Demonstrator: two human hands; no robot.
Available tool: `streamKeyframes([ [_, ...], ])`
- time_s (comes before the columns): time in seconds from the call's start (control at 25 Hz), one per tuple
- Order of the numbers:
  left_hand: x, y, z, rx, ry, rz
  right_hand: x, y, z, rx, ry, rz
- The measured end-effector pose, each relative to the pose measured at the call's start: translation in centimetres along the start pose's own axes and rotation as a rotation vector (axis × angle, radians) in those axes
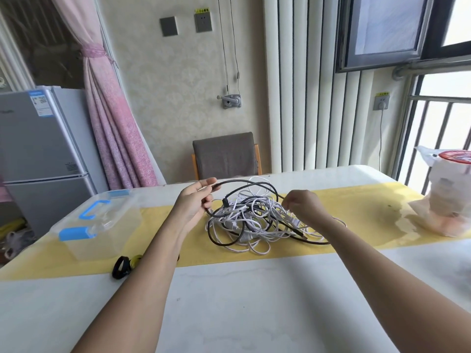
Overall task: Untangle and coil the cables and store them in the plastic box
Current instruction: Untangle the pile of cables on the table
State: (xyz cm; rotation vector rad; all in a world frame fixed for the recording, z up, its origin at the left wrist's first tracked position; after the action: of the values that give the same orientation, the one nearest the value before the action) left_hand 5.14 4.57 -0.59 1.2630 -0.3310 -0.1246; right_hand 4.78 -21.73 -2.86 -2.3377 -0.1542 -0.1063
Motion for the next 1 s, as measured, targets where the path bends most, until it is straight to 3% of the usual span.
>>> streamKeyframes([
  [0.2,-0.1,0.7,1.5,-0.209,-0.057,0.035,-0.2,1.7,2.0,-0.110,-0.108,0.100],
  [0.36,0.4,0.2,2.2,-0.026,0.024,0.042,-0.3,2.3,3.2,-0.153,-0.221,0.136],
  [0.44,0.5,0.4,1.6,0.224,0.149,0.054,-0.4,2.3,4.0,-0.214,-0.296,0.168],
  [0.48,0.2,1.0,1.3,0.465,0.235,0.082,-0.6,2.4,4.3,-0.210,-0.321,0.175],
  [0.56,-1.4,3.1,3.5,0.988,0.321,0.301,-1.4,2.3,4.8,0.033,-0.342,0.147],
  [0.64,-2.7,2.6,7.9,1.193,0.132,0.521,-2.6,1.3,4.5,0.413,-0.335,0.043],
  [0.72,-2.4,-0.9,10.9,1.244,-0.174,0.415,-3.7,-0.2,3.4,0.556,-0.335,-0.040],
  [0.8,-1.3,-5.7,10.5,1.508,-0.289,0.126,-5.0,-1.9,2.1,0.584,-0.371,-0.087],
  [0.88,-0.4,-8.5,7.5,1.717,-0.247,-0.112,-6.1,-3.2,-0.4,0.712,-0.388,-0.156],
  [1.0,1.1,-8.6,3.0,1.766,-0.053,-0.284,-8.1,-4.0,-7.7,0.967,-0.258,-0.322],
])
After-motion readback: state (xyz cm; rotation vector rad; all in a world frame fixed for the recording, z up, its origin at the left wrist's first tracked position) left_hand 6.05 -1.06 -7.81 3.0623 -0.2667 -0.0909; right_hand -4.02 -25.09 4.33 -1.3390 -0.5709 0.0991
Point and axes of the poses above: each hand's wrist, its own x-axis towards the middle knuckle, its own z-axis out of the palm, y = z × x, the point moved 9 cm from there along x, towards the middle knuckle, and after that the axes turned 13 degrees about -y, right-handed, at the moved point
